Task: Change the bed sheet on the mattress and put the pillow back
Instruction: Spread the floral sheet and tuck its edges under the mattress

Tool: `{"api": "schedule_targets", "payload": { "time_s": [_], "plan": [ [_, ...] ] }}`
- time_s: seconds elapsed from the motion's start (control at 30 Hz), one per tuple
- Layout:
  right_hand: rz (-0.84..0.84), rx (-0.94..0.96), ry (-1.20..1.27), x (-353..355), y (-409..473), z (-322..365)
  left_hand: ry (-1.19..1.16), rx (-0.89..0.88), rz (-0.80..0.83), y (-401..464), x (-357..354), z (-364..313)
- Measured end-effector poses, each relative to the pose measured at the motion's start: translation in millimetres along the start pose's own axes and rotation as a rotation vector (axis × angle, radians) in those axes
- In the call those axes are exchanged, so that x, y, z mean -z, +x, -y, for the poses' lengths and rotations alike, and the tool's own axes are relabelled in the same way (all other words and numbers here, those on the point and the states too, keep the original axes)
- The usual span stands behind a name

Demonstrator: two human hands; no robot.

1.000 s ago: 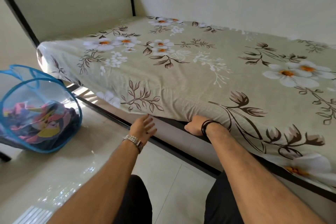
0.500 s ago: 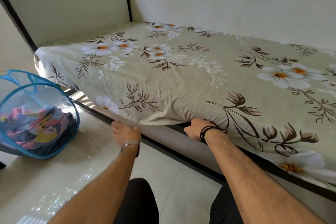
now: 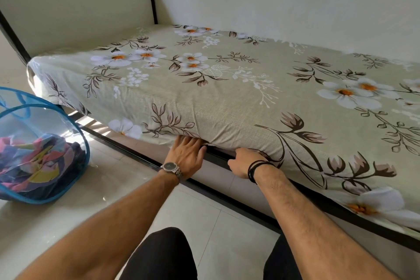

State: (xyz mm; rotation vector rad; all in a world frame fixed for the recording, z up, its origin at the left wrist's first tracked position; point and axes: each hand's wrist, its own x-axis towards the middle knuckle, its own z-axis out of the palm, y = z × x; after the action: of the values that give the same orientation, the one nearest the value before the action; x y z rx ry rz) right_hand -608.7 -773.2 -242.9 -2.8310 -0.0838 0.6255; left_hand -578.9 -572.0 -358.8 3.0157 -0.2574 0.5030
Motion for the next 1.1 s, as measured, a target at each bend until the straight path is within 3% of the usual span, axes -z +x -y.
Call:
{"api": "schedule_targets", "payload": {
  "time_s": [0.2,0.47,0.53,0.63,0.73,0.8,0.93,1.1],
  "plan": [
    [0.089,0.008,-0.079,1,0,4,-0.077,0.244,0.213,38,6,-3],
    [0.204,0.064,-0.349,-3,9,7,-0.057,0.254,0.382,47,12,-9],
    [0.115,0.095,-0.313,-2,10,13,-0.034,0.243,0.371,49,13,-10],
    [-0.148,0.187,-0.057,-1,21,22,0.003,0.140,0.434,56,8,3],
    [-0.158,0.237,0.075,0,34,37,-0.005,0.018,0.550,56,55,6],
    [-0.206,0.272,0.099,-1,37,47,0.020,0.098,0.614,54,97,-1],
    [-0.297,0.375,0.126,0,43,70,0.243,-0.153,0.662,31,83,23],
    [-0.154,0.397,0.018,-5,60,86,0.219,0.119,0.816,-26,82,32]
  ]
}}
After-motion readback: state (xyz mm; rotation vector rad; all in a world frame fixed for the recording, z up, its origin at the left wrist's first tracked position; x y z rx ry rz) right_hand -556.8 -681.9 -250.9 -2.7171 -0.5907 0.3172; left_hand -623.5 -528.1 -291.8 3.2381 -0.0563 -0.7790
